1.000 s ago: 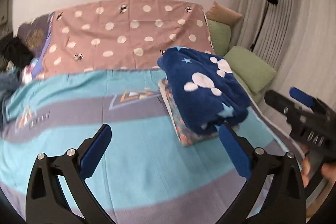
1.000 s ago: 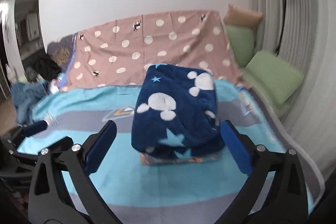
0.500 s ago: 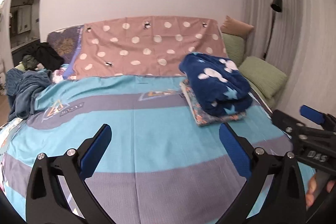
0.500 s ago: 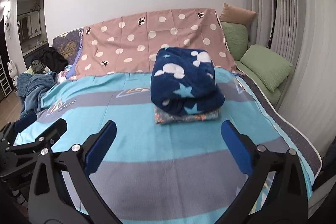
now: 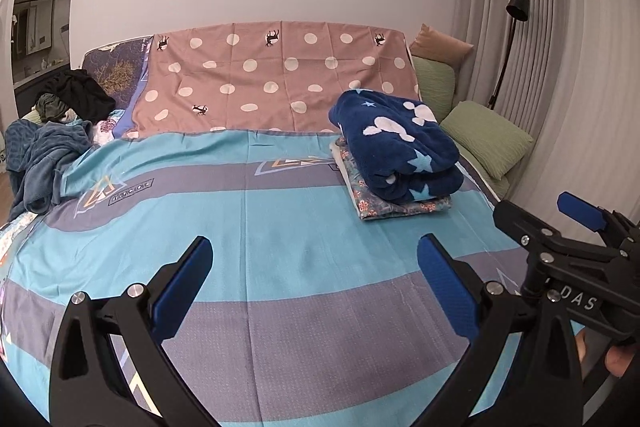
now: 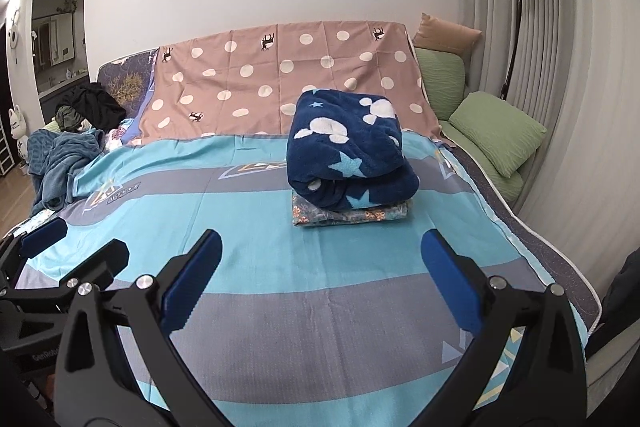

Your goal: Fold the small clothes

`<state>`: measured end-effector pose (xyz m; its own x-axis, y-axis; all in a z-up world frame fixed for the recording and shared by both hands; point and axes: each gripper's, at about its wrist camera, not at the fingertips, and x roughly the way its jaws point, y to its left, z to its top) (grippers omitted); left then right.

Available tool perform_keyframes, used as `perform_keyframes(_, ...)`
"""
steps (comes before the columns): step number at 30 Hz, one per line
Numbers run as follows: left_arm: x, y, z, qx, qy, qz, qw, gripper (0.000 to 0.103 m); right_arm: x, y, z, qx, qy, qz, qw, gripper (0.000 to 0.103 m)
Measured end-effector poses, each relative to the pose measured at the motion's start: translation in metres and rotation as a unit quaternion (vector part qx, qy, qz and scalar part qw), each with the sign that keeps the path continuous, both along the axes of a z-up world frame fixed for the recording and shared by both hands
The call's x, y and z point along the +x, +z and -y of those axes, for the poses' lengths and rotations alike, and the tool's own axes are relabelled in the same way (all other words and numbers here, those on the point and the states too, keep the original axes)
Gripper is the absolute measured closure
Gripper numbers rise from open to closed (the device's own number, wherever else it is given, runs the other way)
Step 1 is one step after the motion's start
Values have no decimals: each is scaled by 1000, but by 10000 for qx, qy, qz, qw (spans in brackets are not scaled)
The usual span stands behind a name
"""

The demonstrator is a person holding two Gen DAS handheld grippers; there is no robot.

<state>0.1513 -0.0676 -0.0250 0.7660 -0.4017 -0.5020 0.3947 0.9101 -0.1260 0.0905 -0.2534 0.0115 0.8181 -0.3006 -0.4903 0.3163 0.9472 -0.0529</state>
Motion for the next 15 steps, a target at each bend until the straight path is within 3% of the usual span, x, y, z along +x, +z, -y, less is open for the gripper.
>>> perform_keyframes(15, -9, 8, -2, 74, 181, 274, 9994, 1, -3, 1, 5, 7, -134, 49, 9999, 2)
